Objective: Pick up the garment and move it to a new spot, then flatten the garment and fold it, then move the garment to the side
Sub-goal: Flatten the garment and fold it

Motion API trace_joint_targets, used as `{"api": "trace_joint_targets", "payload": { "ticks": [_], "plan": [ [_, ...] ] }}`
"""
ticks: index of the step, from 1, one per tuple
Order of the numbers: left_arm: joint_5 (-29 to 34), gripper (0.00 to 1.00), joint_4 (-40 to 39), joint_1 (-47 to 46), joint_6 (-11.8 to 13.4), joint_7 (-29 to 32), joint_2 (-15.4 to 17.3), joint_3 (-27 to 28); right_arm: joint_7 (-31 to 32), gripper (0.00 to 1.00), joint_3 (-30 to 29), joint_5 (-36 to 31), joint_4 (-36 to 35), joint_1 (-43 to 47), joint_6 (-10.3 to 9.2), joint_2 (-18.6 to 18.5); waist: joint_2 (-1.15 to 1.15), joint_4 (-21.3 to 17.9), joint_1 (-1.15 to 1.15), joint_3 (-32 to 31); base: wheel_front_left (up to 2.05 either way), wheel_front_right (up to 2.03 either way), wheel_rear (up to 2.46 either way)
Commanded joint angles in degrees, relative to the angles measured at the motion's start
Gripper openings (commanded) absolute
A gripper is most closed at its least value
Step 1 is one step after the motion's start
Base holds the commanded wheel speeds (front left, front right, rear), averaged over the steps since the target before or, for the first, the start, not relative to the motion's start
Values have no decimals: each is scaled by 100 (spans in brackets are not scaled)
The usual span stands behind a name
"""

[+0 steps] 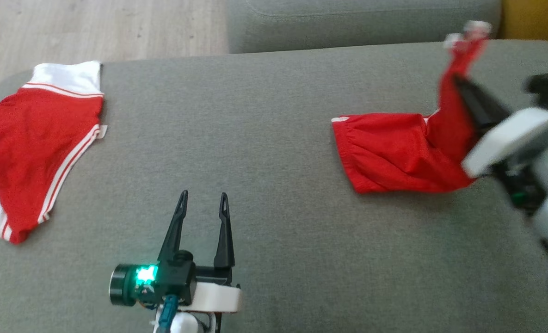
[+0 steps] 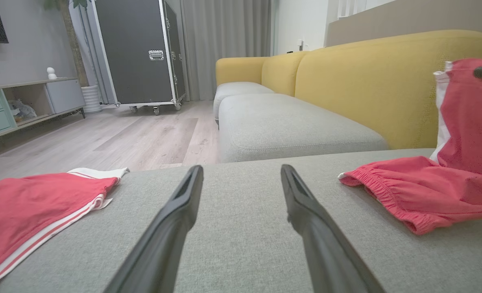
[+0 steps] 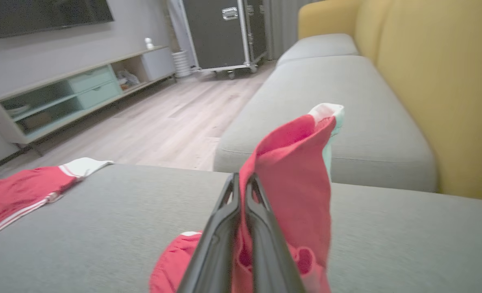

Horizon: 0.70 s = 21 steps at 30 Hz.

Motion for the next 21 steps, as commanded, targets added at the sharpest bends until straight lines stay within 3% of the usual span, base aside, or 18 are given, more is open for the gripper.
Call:
{"api": "trace_joint_targets", "payload": {
  "ticks": [1,7,8,11,15,21],
  "plan": [
    [-35,100,-167,-95,-8,-28,-17,217,39,0,-46,-91,-185,75,-4,146,0,55,1,-15,0,0,0],
    [-45,100,-147,-124,-43,-28,-29,163,217,0,-162,-574,141,421,-4,1553,0,333,1,80,0,0,0],
    [-51,100,-138,-133,-46,-28,-30,156,228,97,-174,-657,221,469,-4,1696,0,371,1,94,0,0,0],
    [-72,100,-124,-157,-28,-28,-33,160,51,100,-273,-824,247,594,-4,1980,0,452,1,109,0,0,0],
    [-96,100,-149,-130,0,-28,-34,192,-335,100,-464,-978,28,730,-4,1944,0,487,1,57,0,0,0],
    [-197,100,-428,165,58,-28,-36,379,-872,100,-993,-1500,-704,1311,-4,1302,0,399,1,-256,0,0,0]
  ]
}}
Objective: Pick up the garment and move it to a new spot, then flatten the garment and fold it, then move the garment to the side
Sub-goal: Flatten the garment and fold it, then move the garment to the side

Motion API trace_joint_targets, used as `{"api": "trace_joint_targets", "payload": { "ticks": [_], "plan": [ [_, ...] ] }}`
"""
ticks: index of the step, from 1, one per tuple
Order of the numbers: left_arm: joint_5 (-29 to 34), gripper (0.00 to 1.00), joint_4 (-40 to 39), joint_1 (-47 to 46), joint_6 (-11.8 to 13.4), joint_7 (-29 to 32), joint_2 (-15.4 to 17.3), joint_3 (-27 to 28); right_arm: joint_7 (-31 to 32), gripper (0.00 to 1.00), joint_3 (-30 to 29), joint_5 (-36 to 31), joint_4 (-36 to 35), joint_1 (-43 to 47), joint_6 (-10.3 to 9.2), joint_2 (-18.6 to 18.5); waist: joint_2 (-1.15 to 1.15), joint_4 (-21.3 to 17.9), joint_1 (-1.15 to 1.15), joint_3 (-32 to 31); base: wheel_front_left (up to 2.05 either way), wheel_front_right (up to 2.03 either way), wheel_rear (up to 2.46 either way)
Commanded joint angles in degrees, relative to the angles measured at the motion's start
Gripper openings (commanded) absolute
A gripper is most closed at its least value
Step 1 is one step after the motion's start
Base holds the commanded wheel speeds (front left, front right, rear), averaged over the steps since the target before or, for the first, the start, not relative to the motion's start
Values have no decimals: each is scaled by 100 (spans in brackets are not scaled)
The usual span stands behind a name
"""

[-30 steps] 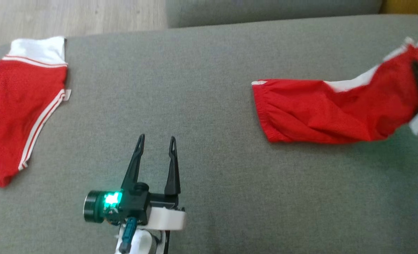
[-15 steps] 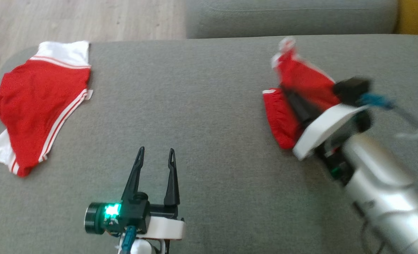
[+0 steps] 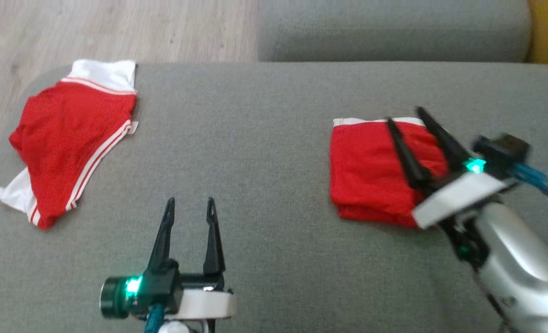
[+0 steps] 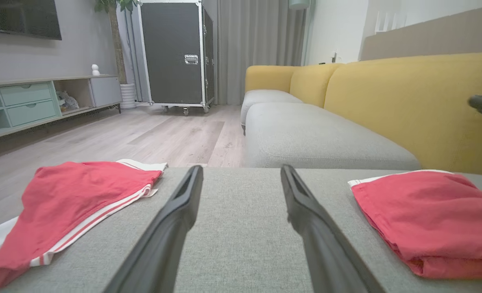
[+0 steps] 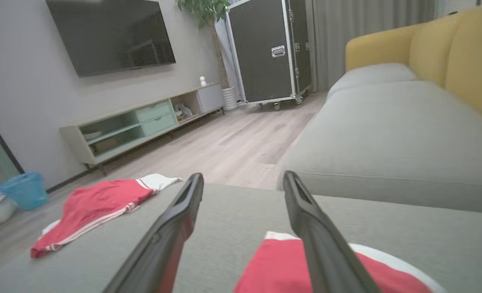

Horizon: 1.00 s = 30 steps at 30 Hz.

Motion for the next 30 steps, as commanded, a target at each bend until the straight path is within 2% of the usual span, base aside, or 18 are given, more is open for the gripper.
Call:
{"api": "trace_joint_targets", "payload": {
  "ticks": [1,4,7,10,14,21,30],
  "plan": [
    [-70,100,-263,20,46,-29,-24,245,-116,100,-131,-183,-333,203,-4,-181,0,-78,0,-150,0,0,0],
    [-35,100,-413,226,31,-29,-25,357,-181,100,-617,-507,-792,756,-4,-441,0,-150,0,-346,0,0,0],
    [35,100,-527,420,-27,-29,-25,426,-187,100,-1351,-914,-1346,1504,-4,-500,0,-187,0,-486,0,0,0],
    [107,100,-615,585,-70,-29,-25,500,-189,100,-2004,-1358,-1676,2324,-4,-377,0,-203,0,-594,0,0,0],
    [80,100,-723,907,-88,-29,-25,618,-189,100,-2474,-1775,-1781,3202,-4,-34,0,-237,0,-739,0,0,0],
    [299,100,-636,1370,-165,-29,-4,740,-190,100,-2721,-2146,-1650,3750,-4,415,0,-280,0,-888,0,0,0],
    [420,100,-572,1441,-291,-29,-11,875,-190,100,-2832,-2295,-1643,3819,-4,576,0,-254,0,-933,0,0,0]
  ]
}}
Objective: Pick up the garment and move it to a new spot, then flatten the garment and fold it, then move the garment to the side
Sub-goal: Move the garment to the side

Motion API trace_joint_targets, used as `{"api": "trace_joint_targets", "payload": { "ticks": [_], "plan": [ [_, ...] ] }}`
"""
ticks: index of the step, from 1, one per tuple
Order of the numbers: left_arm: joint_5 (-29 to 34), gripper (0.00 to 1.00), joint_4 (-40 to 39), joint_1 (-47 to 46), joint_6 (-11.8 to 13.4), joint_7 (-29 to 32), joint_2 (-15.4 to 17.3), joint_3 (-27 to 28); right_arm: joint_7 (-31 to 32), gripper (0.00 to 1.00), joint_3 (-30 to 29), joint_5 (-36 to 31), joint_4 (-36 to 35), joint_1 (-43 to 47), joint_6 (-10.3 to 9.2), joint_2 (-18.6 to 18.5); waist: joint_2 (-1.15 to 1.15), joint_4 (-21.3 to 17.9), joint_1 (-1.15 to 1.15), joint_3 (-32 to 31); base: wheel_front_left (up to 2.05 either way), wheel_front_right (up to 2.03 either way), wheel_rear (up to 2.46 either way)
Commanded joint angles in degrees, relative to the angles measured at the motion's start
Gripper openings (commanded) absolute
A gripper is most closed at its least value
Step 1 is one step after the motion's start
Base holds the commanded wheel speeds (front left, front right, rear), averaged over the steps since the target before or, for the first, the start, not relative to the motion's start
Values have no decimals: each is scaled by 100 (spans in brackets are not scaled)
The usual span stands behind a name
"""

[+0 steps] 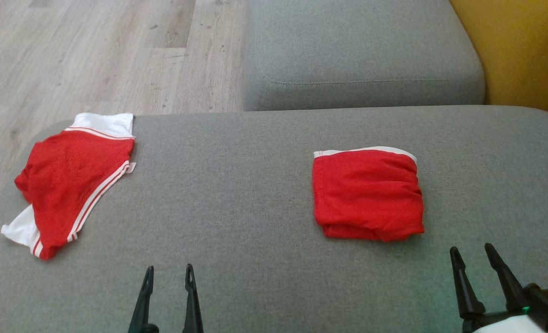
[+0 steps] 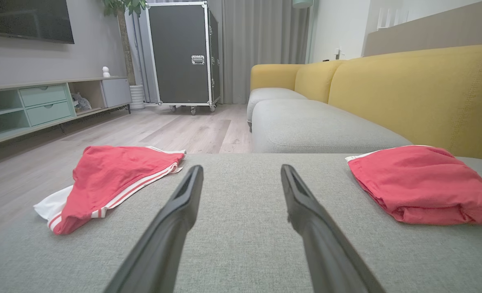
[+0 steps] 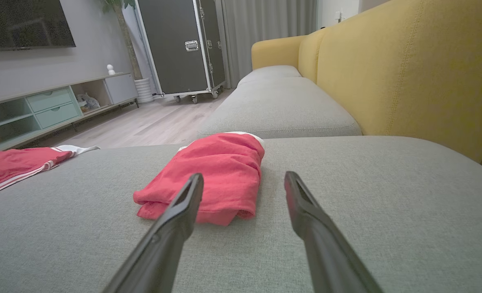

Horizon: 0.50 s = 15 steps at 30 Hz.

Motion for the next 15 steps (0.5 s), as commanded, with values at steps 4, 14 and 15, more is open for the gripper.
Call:
{"api": "trace_joint_targets", "payload": {
  "ticks": [4,14,15],
  "plan": [
    [76,100,-127,-182,-60,-29,-33,222,-62,100,39,-82,-160,-110,-4,-59,0,3,0,2,0,0,0],
    [111,100,-89,-194,-89,-29,-39,264,-62,100,76,-94,-124,-149,-4,-31,0,-73,0,31,0,0,0],
    [116,100,-88,-197,-89,-29,-39,265,-62,100,74,-92,-118,-151,-4,-30,0,-82,0,32,0,0,0]
  ]
}}
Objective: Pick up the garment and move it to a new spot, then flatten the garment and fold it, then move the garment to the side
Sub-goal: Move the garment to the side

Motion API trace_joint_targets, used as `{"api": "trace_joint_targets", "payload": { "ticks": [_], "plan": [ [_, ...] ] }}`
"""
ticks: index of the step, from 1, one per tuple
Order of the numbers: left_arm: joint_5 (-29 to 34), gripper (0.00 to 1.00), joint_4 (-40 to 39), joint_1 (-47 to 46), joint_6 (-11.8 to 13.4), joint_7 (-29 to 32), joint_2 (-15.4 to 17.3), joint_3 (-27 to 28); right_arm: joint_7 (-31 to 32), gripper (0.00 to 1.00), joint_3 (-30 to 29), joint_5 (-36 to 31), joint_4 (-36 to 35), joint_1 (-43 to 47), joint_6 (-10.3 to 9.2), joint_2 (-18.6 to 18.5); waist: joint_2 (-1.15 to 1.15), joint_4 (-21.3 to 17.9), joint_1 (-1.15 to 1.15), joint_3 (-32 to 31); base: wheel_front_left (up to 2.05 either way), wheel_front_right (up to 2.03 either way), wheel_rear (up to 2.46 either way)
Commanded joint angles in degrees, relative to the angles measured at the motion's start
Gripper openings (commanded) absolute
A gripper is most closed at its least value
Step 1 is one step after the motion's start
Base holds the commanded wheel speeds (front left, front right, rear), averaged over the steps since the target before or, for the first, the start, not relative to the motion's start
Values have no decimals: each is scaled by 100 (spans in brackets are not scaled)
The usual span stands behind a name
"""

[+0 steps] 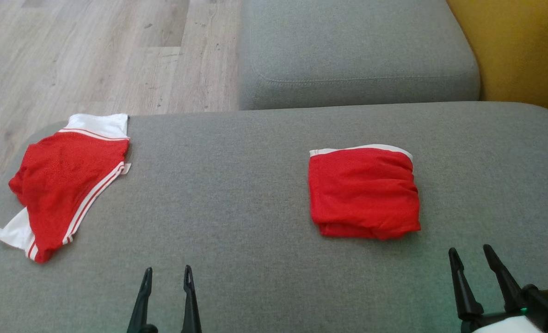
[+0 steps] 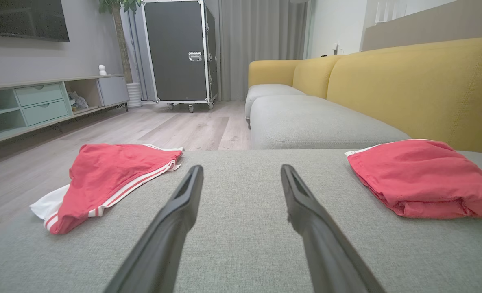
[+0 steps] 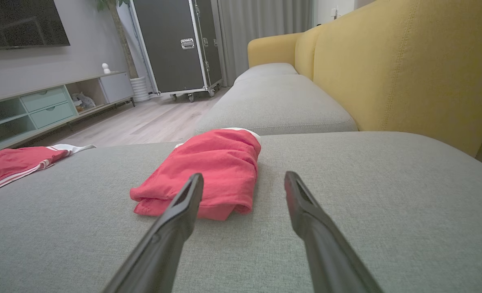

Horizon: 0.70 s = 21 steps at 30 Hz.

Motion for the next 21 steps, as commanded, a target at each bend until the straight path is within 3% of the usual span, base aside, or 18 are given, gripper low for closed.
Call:
{"api": "trace_joint_targets", "payload": {
  "ticks": [1,14,21],
  "plan": [
    [81,100,-161,-201,-38,-29,-37,202,-62,100,90,-42,-150,-152,-4,-87,0,-7,0,0,0,0,0],
    [107,100,-121,-389,-39,-29,-40,59,-62,100,189,21,148,-366,-4,-203,0,33,0,273,0,0,0],
    [-46,100,-206,-562,144,-29,-41,-101,-62,100,394,361,795,-1024,-4,-333,0,95,0,604,0,0,0]
  ]
}}
